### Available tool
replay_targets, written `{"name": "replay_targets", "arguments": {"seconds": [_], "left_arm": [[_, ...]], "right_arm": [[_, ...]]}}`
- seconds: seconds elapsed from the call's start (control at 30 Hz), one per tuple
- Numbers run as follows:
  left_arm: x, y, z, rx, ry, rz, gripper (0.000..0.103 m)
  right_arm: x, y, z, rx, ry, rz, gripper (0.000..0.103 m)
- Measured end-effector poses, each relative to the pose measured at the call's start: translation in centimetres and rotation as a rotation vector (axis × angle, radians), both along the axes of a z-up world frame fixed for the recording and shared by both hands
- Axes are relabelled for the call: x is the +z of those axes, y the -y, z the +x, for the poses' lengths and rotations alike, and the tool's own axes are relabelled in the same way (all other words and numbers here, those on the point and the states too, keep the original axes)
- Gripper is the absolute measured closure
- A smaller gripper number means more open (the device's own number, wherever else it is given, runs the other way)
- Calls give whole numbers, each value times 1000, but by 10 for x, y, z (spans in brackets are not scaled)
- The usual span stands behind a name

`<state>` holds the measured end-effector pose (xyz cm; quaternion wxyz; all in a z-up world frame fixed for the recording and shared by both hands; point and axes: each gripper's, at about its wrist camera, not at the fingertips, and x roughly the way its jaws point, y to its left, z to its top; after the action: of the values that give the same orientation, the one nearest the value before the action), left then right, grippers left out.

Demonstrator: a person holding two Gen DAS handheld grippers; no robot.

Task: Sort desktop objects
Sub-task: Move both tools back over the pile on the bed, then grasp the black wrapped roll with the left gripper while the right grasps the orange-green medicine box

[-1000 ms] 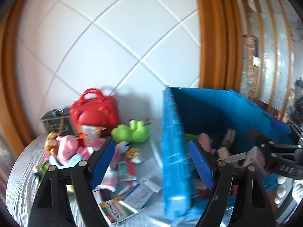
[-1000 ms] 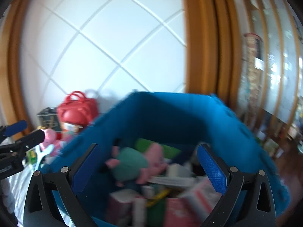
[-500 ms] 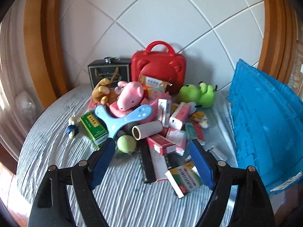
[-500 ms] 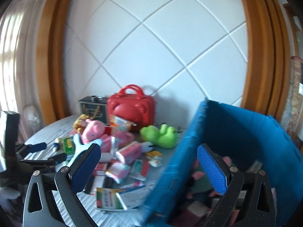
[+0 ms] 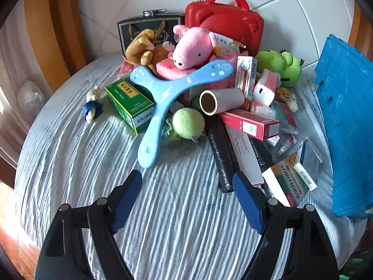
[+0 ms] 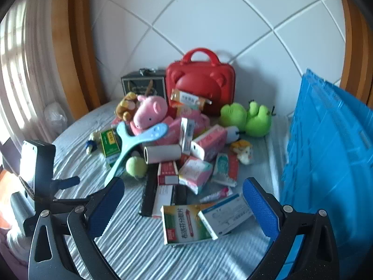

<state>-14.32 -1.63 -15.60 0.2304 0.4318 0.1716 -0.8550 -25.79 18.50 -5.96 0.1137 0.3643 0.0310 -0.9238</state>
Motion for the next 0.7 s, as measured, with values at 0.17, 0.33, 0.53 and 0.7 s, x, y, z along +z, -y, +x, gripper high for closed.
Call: {"name": "replay_targets", "arguments": {"seconds": [0.17, 0.33, 0.53, 0.7], "left_arm": [[-27, 5, -17, -35, 38, 32, 23], [-42, 8, -42, -75, 54, 54, 23], [-54, 11, -82, -97, 58, 45, 27], [-75, 12, -110, -128, 107, 60, 34]], "right_arm": [[-56, -4, -24, -82, 141, 29, 0], [-91, -26, -46, -210, 262, 16, 0], [-114, -42, -63, -294, 359, -20, 0], [-128, -48, -74, -321, 418, -63, 0]]}}
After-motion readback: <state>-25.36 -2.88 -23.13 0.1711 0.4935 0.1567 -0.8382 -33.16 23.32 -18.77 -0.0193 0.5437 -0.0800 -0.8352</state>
